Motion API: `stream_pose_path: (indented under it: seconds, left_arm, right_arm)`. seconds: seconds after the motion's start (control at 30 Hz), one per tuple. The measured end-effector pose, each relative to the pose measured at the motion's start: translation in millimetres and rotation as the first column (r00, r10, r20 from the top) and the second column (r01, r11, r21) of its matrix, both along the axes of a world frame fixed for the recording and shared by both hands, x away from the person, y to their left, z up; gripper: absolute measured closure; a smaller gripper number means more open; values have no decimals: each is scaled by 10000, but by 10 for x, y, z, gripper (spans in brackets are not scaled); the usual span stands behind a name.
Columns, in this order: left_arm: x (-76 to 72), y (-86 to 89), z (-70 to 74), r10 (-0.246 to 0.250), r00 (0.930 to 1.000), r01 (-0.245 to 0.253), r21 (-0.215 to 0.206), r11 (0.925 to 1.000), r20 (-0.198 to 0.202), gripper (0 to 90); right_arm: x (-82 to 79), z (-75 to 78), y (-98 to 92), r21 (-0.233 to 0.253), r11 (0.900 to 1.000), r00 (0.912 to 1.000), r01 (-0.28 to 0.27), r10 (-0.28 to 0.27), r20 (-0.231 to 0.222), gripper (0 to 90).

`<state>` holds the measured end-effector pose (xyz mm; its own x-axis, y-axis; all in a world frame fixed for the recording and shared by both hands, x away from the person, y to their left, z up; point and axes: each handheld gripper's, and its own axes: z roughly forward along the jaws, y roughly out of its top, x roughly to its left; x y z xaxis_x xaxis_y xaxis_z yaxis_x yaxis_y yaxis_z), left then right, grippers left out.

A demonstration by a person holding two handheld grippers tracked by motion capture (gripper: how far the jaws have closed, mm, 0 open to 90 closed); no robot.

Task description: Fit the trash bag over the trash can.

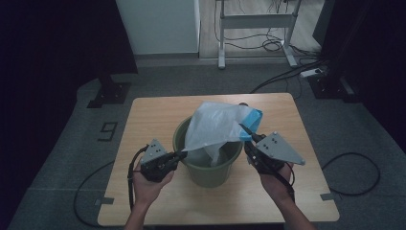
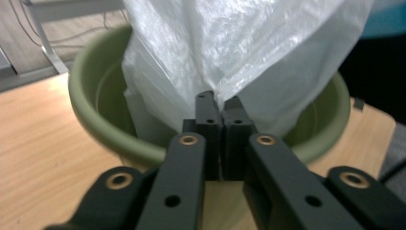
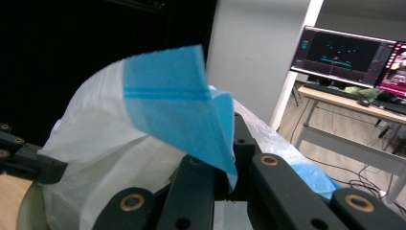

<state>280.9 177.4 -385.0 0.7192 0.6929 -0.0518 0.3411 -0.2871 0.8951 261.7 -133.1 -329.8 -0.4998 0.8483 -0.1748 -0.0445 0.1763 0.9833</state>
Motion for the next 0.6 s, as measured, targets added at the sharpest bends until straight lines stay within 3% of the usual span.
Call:
stream_pose_path:
  seconds: [0.03, 0.13, 0.17, 0.23, 0.37, 0.6]
  left_arm:
    - [-37, 49, 24, 239, 9996, -239, -15, 9997, 177, 682]
    - [-72, 85, 76, 240, 9996, -240, -40, 9997, 141, 451]
    - [-97, 93, 105, 255, 9994, -253, -59, 9997, 239, 451]
    - [-145, 107, 170, 298, 9984, -289, -176, 9994, 473, 353]
    - [-179, 121, 265, 586, 9940, -553, -378, 9978, 927, 302]
    - [-145, 129, 315, 741, 9908, -695, -441, 9966, 1131, 302]
  right_arm:
    - [8, -30, 45, -120, 9998, 9999, -132, 131, -45, 891]
    - [21, -69, 89, -213, 9995, 9996, -236, 233, -141, 891]
    - [31, -88, 108, -243, 9993, 9994, -281, 277, -189, 891]
    - [58, -123, 141, -253, 9991, 9990, -334, 326, -318, 891]
    - [69, -146, 158, -255, 9990, 9986, -364, 354, -404, 891]
    - [66, -150, 92, -211, 9994, 9987, -266, 256, -438, 891]
